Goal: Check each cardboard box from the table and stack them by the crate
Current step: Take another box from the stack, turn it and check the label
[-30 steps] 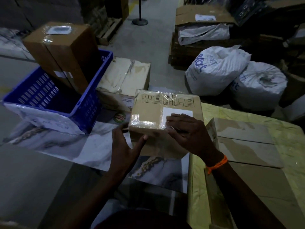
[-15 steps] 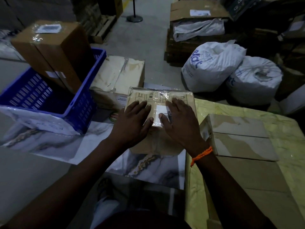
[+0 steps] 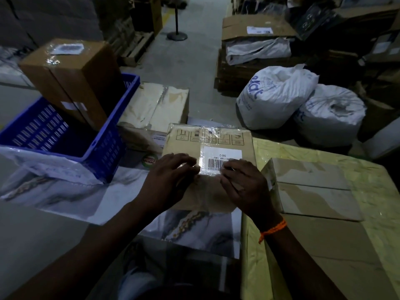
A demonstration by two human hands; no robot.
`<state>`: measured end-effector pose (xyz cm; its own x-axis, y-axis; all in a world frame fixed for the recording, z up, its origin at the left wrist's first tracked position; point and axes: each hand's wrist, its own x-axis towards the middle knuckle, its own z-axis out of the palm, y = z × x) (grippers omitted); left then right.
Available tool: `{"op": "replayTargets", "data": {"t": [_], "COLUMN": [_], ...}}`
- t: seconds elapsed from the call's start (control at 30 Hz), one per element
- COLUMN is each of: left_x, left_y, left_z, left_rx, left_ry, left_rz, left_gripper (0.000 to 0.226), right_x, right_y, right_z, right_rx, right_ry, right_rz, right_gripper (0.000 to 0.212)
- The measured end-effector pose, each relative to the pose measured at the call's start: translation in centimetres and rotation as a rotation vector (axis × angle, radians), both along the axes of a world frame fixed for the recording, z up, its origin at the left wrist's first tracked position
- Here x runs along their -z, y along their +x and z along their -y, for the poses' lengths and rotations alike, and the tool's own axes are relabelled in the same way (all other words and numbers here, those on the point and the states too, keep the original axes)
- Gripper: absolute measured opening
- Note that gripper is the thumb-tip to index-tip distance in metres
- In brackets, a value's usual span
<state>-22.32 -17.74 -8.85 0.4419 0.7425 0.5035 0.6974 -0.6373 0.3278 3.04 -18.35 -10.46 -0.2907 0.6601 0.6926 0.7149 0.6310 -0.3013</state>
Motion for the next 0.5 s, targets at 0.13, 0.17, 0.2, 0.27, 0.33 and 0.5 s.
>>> {"op": "replayTargets", "data": {"t": [0.13, 0.17, 0.2, 0.27, 0.33, 0.5], "left_x": [-0.3, -0.5, -0.7, -0.8, -1.0, -1.8], "left_y": [0.3, 0.4, 0.5, 0.9, 1.2, 0.9], "left_z": [-0.1, -0.1, -0.2, -0.4, -0.7, -1.7], "left_rx": [0.001, -0.009, -0.04, -0.128, -0.203, -0.392], "left_ry": [-0.071, -0.101, -0.147, -0.224, -0.232, -0.644], "left_rz": [0.089, 0.127, 0.171, 0.256, 0.333, 0.598], "left_gripper": [0.028, 0.028, 0.03, 0.036, 0.03, 0.066], "right_x": [-0.2, -0.4, -0.7, -1.3, -1.7, -2.0], "right_y": [-1.0, -1.0, -1.0, -0.9, -1.0, 1.4], "right_z": [-0.6, -0.8, -1.0, -1.2, -1.3, -2.6], "right_rx": [0.093, 0.114, 0.125, 0.13, 0.192, 0.248], "right_ry": [-0.074, -0.111, -0.147, -0.197, -0.229, -0.771], "right_rz": [-0.075, -0.108, -0.143, -0.178, -0.143, -0.387], "right_gripper": [0.026, 0.027, 0.025, 0.018, 0.02, 0.082]}}
